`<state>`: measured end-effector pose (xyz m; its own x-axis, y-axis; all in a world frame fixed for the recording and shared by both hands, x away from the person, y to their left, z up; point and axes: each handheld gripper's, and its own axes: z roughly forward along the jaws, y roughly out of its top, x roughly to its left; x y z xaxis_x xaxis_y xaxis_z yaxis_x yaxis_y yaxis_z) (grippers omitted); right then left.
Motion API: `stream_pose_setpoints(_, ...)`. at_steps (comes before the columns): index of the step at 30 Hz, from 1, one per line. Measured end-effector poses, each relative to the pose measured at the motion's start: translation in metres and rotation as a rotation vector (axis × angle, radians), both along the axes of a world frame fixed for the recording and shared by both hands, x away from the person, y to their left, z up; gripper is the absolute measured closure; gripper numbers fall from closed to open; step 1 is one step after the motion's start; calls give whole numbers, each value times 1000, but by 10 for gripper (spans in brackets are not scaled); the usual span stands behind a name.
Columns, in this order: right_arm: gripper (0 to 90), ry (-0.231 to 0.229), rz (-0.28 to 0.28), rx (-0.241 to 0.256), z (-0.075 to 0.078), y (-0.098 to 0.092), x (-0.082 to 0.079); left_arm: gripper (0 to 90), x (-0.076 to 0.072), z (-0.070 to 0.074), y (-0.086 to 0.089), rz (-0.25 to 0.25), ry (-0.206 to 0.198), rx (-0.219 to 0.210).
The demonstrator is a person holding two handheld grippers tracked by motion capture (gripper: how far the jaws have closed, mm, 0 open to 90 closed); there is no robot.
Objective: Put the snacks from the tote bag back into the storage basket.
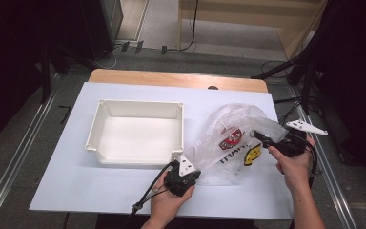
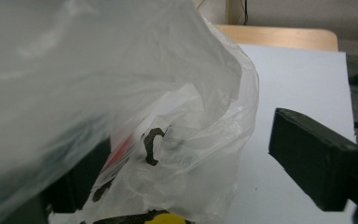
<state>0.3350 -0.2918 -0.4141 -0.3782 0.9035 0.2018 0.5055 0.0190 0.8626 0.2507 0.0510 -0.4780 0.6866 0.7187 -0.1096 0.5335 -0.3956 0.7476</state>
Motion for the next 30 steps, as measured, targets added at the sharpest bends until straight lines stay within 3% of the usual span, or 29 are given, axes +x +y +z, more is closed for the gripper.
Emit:
stream_pose_setpoints(4,27,-24,5,16,13,0,-10,865,0,0,0,-1,1,-4)
stream_pose_setpoints(8,35,-58,19,32,22,3,-12,868,0,0,0,-3,0,-2)
stream_pose_setpoints(10,116,-116,20,32,32,10,-8,873,0,0,-1,-5,0,6)
stream_pose_setpoints(13,180,-146,28,30,38,17,-3,876,0,0,-1,-5,1,8)
stream_pose_setpoints(14,252,-144,40,18,40,21,1,876,0,0,-1,-4,1,6)
stream_pose_setpoints(15,288,-135,50,-7,39,26,6,876,0,0,-1,-7,2,9)
stream_pose_setpoints(16,269,-110,63,-37,36,31,12,876,0,0,-1,-6,2,10)
stream_pose_setpoints(19,264,3,112,-79,18,44,29,877,0,0,0,-5,1,2)
stream_pose_setpoints(20,276,49,122,-125,4,52,34,878,0,0,0,-6,0,-3)
stream_pose_setpoints(21,276,49,122,-125,4,52,34,878,0,0,0,-6,0,-3)
stream_pose_setpoints(22,390,66,124,-137,-6,56,34,878,0,0,1,-6,0,-8)
stream_pose_setpoints(23,390,66,124,-137,-6,56,34,879,0,0,1,-6,0,-8)
stream_pose_setpoints(27,702,76,113,-35,-12,48,35,881,-1,0,0,-6,-2,-6)
stream_pose_setpoints(30,858,28,103,-10,-6,44,34,883,-1,0,0,-5,-4,0)
